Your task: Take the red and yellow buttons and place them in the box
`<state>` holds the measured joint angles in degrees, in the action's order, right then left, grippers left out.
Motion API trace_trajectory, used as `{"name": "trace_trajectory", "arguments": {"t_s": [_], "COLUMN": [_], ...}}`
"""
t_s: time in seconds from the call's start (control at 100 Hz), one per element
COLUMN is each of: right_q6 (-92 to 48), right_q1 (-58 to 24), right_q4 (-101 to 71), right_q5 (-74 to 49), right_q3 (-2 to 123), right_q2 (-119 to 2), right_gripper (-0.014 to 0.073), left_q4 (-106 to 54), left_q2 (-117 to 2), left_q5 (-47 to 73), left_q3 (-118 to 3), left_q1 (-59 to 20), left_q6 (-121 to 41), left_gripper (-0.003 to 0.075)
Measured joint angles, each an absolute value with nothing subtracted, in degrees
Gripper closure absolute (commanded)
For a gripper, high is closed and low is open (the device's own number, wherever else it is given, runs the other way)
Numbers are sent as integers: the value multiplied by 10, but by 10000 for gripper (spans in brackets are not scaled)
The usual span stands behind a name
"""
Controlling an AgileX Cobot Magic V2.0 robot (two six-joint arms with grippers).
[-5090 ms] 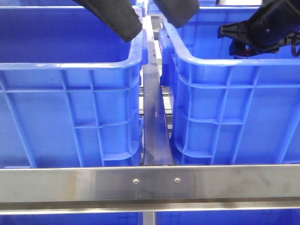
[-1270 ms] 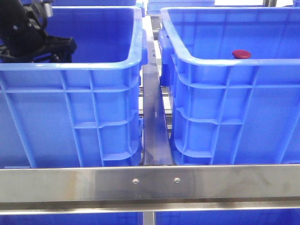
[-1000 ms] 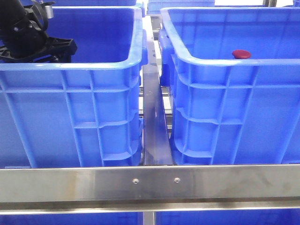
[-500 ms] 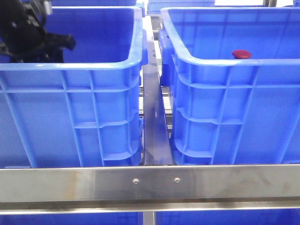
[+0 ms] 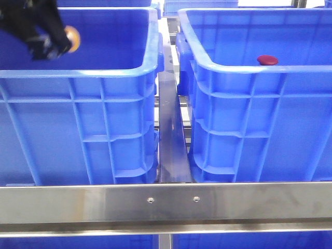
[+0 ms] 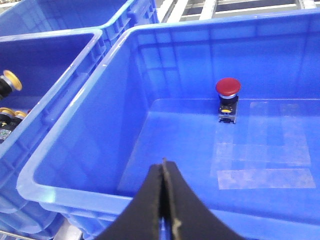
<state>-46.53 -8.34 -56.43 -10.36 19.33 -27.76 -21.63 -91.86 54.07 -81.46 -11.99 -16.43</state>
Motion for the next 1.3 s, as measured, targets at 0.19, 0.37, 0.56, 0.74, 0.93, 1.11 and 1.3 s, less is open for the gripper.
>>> {"name": "trace_trajectory", "arguments": {"t_s": [0.19, 0.37, 0.56, 0.74, 0.93, 1.11, 1.3], "right_q6": [-465, -465, -465, -465, -465, -465, -460], "right_q1": [-83, -83, -83, -83, -83, -83, -83], "right_q4": [-564, -564, -564, -564, -562, -559, -580], "right_q5": [-106, -115, -115, -131, -161, -212, -321], "right_q3": [193, 193, 193, 193, 201, 250, 340], "right_q2": [-278, -278, -278, -278, -288, -343, -441], "right_gripper": [662, 662, 662, 632, 284, 22, 23], "left_q4": [-344, -378, -382, -385, -386, -386, -386], "left_q2": [-885, -885, -885, -895, -901, -902, -902], "left_q5": [586, 612, 609, 594, 591, 590, 590], "left_q3": [-815, -815, -815, -815, -815, -815, -815], "left_q1": [-133, -189, -262, -300, -304, -304, -304], "left_q6": [-258, -280, -283, -283, -283, -283, -283], "left_gripper": [616, 616, 616, 616, 616, 616, 616]}}
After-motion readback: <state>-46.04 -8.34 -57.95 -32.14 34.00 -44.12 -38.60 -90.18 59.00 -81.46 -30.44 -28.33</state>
